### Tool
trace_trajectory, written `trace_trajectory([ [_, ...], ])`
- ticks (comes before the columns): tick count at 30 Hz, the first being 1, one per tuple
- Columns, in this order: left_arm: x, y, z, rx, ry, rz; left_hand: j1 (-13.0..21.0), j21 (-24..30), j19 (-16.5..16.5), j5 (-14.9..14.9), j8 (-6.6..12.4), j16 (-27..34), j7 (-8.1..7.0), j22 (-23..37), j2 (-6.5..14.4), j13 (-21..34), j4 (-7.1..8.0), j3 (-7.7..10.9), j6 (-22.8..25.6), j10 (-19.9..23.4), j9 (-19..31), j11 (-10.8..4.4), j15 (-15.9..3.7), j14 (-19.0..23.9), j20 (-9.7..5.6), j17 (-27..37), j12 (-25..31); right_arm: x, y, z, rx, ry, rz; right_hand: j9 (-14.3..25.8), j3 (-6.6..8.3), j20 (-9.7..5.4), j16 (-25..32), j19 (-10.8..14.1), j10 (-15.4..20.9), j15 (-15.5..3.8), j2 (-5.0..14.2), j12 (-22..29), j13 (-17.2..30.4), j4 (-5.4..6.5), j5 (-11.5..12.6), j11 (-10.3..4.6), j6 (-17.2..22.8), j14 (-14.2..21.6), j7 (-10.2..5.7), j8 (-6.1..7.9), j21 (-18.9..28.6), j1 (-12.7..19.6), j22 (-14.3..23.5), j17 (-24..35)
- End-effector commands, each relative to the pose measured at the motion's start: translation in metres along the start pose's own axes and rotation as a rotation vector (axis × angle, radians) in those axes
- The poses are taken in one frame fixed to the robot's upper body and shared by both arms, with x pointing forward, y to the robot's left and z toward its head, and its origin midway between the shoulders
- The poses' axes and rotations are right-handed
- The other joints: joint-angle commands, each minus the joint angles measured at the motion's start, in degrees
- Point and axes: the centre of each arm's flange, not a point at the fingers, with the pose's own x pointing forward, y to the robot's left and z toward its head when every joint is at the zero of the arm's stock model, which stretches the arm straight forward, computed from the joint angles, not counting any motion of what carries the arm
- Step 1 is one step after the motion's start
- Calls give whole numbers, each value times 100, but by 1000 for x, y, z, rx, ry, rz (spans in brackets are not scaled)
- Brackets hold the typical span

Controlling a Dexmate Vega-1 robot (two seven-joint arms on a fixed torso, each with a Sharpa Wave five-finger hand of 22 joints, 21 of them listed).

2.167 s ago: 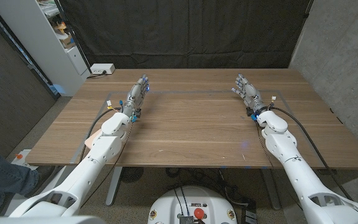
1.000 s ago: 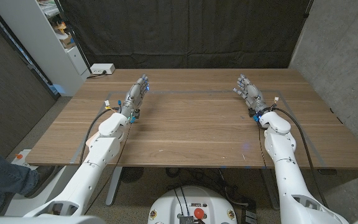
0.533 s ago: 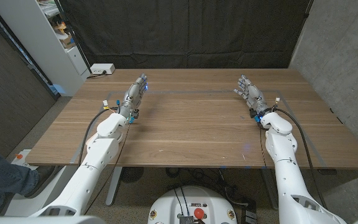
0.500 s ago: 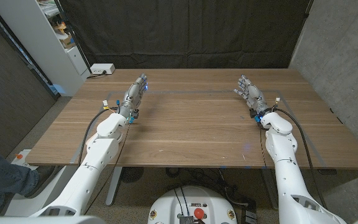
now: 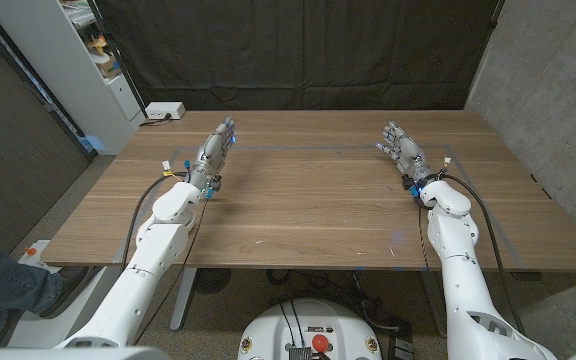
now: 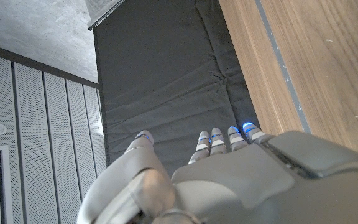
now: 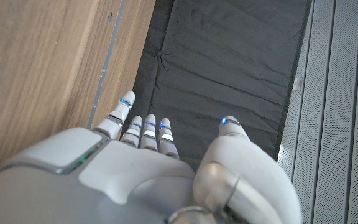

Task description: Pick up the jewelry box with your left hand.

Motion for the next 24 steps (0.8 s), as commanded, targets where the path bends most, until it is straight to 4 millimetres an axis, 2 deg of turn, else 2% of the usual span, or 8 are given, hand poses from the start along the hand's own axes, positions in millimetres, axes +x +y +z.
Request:
trace_trajectory([
  [1,-9,3,8,23,-23,3,52,-29,-17,-6,29,25,12,14,35,18,-38,18,28,21,26,-3,0,39,29,25,26,-3,-1,0,2,-1,-3,1,-10,15,29,20,19,51,30,-31,-2,-26,52,13,21,-6,-16,42,-26,-5,30,-7],
  [24,-25,11,17,57,-42,16,64,-65,30,-19,46,44,4,16,40,16,-68,17,103,99,23,-21,2,120,40,25,48,-4,2,-2,-1,4,6,-34,-25,22,29,38,37,55,37,-72,-19,-31,55,12,21,-5,-26,45,-90,-23,31,-50],
])
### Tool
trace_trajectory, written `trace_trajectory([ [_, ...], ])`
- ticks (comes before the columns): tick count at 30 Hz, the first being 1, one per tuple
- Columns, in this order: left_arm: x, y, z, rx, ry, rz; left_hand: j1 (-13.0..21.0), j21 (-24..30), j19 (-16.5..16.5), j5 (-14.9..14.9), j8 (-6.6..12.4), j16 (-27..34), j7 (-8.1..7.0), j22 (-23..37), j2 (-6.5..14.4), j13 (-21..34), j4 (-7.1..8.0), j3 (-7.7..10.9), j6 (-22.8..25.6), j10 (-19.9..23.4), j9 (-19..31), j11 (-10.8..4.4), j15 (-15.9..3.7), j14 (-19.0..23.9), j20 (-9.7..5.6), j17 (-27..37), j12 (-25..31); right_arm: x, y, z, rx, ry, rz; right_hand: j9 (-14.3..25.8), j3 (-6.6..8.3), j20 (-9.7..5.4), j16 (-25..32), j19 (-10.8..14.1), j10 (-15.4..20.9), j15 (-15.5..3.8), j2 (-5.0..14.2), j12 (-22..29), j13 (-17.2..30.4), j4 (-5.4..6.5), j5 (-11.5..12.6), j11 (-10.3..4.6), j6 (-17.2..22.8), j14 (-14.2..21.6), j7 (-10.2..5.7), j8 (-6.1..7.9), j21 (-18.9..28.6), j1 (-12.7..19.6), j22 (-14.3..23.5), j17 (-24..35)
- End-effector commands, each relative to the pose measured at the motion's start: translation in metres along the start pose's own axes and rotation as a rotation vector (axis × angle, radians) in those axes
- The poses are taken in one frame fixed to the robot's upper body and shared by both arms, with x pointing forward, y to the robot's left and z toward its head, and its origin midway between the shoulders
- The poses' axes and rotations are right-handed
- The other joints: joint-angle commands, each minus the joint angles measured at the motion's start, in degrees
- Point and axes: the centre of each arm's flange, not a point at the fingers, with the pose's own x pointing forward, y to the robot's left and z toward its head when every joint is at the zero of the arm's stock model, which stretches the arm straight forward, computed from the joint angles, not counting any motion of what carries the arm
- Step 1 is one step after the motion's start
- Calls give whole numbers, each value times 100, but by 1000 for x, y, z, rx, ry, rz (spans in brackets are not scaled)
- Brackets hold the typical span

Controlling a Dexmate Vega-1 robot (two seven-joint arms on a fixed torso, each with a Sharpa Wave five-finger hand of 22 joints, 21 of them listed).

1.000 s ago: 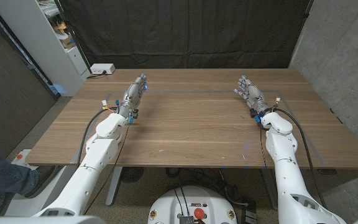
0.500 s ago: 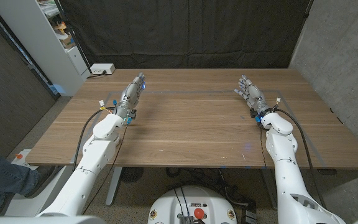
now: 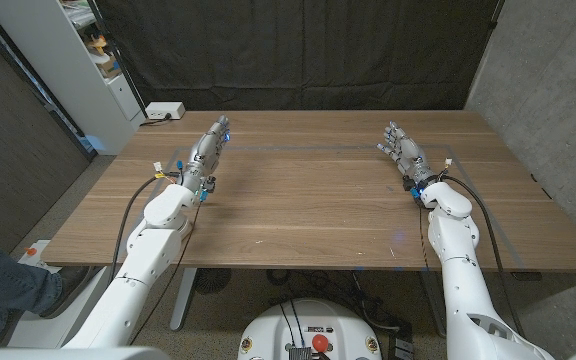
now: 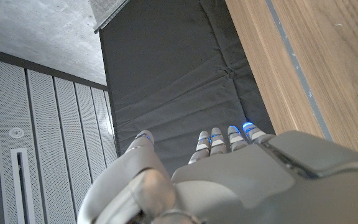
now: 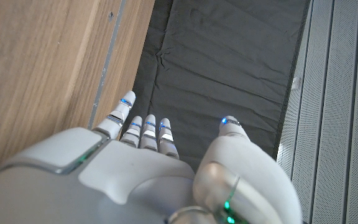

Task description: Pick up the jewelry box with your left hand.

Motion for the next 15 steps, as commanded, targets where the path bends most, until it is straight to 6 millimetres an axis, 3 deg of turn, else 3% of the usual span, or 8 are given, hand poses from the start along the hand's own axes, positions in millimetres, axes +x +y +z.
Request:
trace_trajectory([
  [1,-8,7,4,19,-7,6,44,-6,1,-19,47,45,6,16,20,16,-44,-7,42,24,23,12,15,31,16,25,47,0,2,0,-4,4,5,-3,-1,21,29,41,36,56,37,-42,7,-7,55,13,24,-5,-28,46,-5,-24,31,0],
  [15,-16,14,8,30,-14,6,48,-27,36,-26,57,48,11,17,18,15,-62,-11,103,76,22,25,11,68,20,25,60,0,3,2,-6,1,-1,-22,-6,17,27,57,46,58,46,-70,-1,-15,58,14,26,-8,-32,47,-48,-26,31,-30],
])
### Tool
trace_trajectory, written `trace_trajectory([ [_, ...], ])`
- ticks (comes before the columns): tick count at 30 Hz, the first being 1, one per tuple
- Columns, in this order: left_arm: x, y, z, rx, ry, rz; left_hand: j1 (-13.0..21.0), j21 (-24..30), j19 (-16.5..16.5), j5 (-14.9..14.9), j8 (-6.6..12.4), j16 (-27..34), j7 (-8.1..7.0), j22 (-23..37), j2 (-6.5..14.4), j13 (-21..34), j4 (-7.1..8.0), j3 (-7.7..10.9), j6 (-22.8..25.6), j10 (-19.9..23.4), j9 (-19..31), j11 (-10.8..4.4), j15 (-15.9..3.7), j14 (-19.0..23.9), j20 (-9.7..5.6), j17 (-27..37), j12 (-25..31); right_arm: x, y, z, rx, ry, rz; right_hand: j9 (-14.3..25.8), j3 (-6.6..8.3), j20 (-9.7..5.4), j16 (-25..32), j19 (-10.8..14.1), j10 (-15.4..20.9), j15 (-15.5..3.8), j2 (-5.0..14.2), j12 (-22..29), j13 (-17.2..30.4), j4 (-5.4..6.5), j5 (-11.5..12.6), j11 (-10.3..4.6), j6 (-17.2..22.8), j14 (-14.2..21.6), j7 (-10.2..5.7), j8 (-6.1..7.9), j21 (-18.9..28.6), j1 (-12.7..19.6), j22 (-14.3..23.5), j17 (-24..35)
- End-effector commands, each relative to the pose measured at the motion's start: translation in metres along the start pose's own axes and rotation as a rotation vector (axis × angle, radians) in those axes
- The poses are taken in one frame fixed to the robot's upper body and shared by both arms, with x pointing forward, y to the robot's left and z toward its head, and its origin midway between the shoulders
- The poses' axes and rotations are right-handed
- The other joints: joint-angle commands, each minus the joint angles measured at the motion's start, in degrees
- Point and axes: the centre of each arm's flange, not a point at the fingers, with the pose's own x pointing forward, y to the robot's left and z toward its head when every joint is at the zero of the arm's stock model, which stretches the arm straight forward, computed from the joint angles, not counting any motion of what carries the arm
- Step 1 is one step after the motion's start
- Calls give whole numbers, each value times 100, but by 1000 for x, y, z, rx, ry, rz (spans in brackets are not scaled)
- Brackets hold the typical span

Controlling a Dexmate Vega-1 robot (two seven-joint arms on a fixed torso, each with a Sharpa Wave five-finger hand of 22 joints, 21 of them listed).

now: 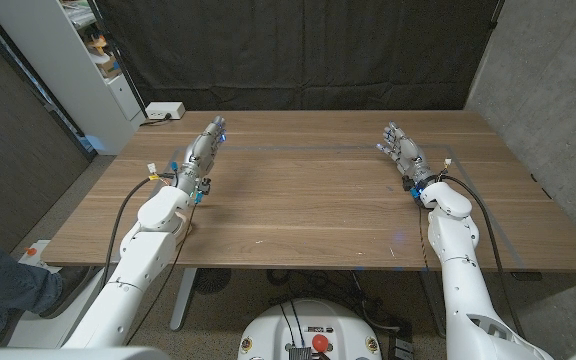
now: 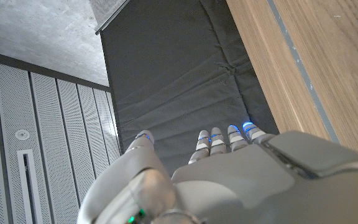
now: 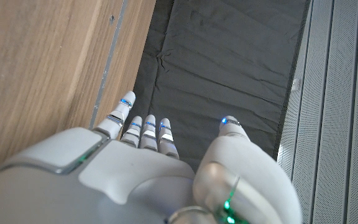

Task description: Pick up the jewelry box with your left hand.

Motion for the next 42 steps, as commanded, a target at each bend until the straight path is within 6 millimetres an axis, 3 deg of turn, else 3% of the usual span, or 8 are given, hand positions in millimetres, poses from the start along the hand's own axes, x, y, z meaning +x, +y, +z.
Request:
trace_trajectory([
  [1,-7,6,4,11,-10,-2,48,-10,34,-1,56,47,13,17,18,15,-39,13,44,33,22,2,-16,40,24,25,21,0,1,1,-5,1,-2,-4,-6,16,27,58,47,57,15,-25,-3,-16,58,13,28,-7,-30,48,-13,5,31,-6],
  [42,-48,10,13,53,-33,19,60,-74,108,-13,55,44,-6,20,32,13,-85,11,132,113,22,-25,-38,110,27,24,27,4,5,5,-8,-13,9,-40,-24,22,27,98,72,61,34,-86,-17,-27,60,17,79,-10,-32,67,-116,-14,33,-72],
])
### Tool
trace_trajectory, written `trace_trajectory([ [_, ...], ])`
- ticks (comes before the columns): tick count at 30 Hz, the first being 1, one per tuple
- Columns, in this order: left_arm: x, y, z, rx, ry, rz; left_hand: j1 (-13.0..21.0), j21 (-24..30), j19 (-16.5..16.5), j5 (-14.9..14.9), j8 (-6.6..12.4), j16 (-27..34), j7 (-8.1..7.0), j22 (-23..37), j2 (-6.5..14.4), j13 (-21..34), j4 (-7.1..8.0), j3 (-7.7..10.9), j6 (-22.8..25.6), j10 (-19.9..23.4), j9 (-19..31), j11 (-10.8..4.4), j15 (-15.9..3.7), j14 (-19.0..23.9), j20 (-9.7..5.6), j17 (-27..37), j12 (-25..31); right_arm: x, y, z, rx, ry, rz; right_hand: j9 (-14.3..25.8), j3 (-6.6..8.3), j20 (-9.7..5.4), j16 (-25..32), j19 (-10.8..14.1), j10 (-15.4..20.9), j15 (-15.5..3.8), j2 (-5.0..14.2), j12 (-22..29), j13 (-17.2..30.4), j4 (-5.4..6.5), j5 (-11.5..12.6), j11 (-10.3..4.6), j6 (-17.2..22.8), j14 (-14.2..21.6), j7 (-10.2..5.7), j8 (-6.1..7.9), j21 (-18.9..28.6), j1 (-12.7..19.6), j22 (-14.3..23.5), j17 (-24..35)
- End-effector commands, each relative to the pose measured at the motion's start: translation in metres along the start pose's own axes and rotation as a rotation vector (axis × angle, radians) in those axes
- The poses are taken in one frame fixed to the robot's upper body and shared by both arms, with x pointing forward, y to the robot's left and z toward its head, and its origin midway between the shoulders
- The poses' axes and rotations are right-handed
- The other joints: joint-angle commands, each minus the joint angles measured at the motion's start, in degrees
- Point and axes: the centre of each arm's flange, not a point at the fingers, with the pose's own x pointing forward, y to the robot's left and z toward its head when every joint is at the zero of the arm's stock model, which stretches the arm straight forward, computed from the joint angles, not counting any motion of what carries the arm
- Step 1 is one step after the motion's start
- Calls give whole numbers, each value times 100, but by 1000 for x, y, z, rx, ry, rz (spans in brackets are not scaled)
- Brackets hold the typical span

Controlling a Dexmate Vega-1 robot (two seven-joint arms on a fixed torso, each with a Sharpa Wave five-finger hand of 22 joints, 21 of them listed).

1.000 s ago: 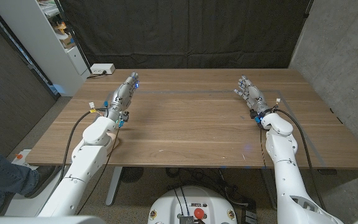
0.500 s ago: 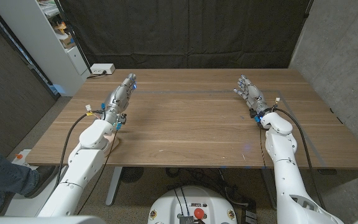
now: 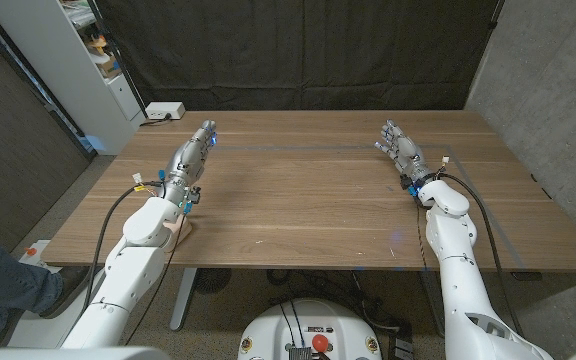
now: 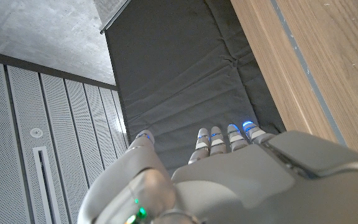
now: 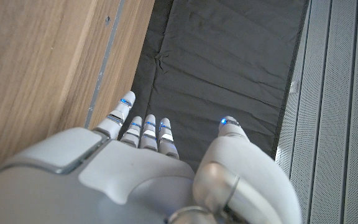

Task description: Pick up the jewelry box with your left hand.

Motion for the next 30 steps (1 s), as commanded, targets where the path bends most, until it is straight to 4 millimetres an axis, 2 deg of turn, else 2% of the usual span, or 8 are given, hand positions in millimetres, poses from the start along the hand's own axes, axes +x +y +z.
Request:
trace_trajectory([
  [1,-10,1,5,32,7,1,37,-12,44,-13,55,45,23,20,9,13,-39,10,42,35,22,12,13,43,7,25,27,-1,0,2,-1,-5,3,13,0,12,27,45,22,61,35,-8,10,-4,18,7,47,-10,-4,22,-11,-15,33,7],
  [15,-27,3,17,69,-14,6,39,-35,58,-16,47,41,18,21,13,13,-53,9,52,49,22,12,7,59,13,24,23,-5,-2,0,0,-5,1,4,-6,11,28,59,27,62,40,-26,7,-7,19,11,48,-8,-9,21,-43,-22,34,-12],
  [30,-43,6,18,59,-30,15,40,-59,77,-19,51,45,20,22,17,13,-68,8,91,75,23,18,16,97,28,24,24,-9,-2,2,-8,2,3,-5,-18,6,29,71,25,57,43,-50,5,-6,19,6,46,-9,6,17,-84,-40,35,-33],
])
